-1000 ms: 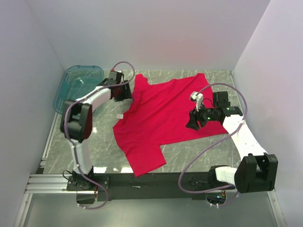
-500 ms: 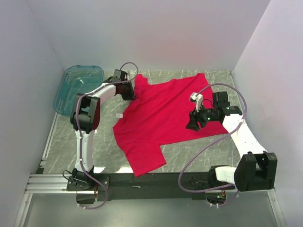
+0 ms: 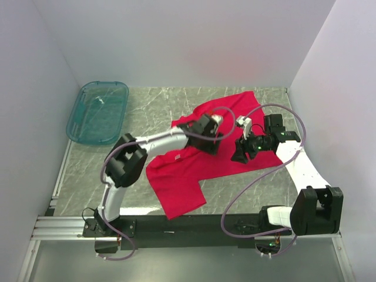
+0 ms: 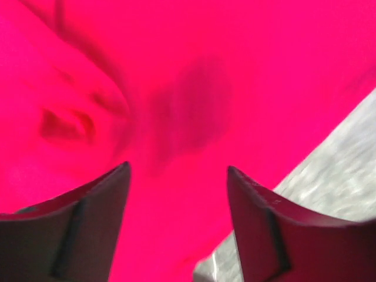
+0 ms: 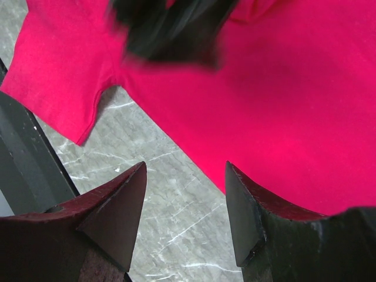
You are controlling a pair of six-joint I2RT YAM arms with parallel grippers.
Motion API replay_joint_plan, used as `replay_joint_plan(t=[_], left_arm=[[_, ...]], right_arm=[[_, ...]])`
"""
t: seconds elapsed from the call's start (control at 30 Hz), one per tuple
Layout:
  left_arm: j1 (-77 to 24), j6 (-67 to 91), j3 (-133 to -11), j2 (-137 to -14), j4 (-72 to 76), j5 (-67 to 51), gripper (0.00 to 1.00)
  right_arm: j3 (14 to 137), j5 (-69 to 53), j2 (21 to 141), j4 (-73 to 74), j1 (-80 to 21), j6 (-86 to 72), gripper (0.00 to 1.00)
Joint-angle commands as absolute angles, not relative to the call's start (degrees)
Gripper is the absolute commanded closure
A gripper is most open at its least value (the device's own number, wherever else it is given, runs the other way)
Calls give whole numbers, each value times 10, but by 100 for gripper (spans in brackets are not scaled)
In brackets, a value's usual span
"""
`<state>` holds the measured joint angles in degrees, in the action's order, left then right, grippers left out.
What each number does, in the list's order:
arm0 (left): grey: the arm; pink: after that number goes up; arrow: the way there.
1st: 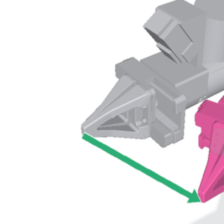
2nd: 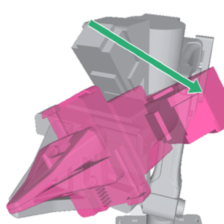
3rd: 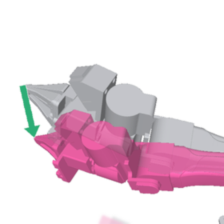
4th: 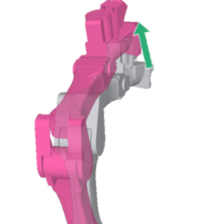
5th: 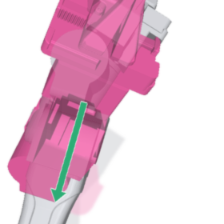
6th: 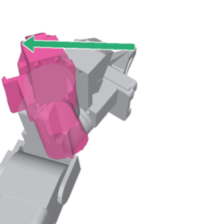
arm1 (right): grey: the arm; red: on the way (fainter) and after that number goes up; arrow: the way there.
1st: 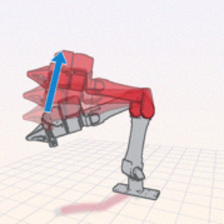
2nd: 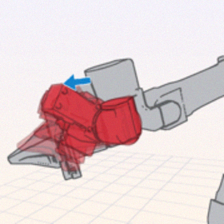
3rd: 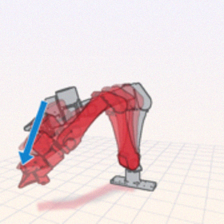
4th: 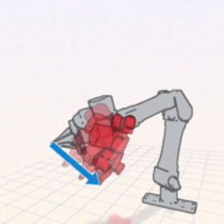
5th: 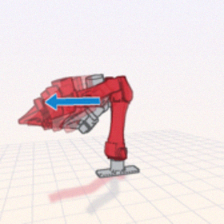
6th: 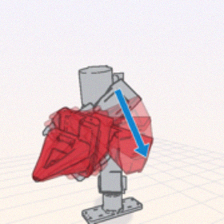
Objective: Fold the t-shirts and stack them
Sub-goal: Flatten the tshirt out
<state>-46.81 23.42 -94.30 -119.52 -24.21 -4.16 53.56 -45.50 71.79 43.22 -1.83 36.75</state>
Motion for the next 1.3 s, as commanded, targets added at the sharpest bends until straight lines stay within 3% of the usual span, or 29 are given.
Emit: replay_joint_plan(t=[0.0, 0.17, 0.37, 0.53, 0.93, 1.1, 1.2, 1.23, 1.27], left_arm=[[-464, 239, -864, -1073, -231, 161, 26], [-382, 269, -774, -999, -163, 79, 23], [-272, 364, -780, -1084, -157, -31, 40], [-229, 445, -791, -1142, -101, -154, 46], [-229, 513, -881, -1237, -121, -132, 45], [-225, 497, -927, -1262, -154, -101, 65], [-219, 479, -947, -1253, -173, -68, 90], [-217, 472, -956, -1252, -181, -57, 90], [-215, 460, -968, -1251, -188, -45, 100]], right_arm=[[544, -467, 730, 444, -12, 378, 38], [548, -468, 738, 447, -12, 380, 38], [548, -466, 735, 447, -12, 377, 38], [546, -465, 737, 447, -11, 379, 38], [547, -474, 742, 460, -11, 394, 38], [548, -481, 739, 466, -9, 400, 38], [548, -485, 737, 469, -6, 403, 38], [548, -487, 737, 471, -7, 405, 38], [550, -488, 737, 473, -7, 405, 38]])
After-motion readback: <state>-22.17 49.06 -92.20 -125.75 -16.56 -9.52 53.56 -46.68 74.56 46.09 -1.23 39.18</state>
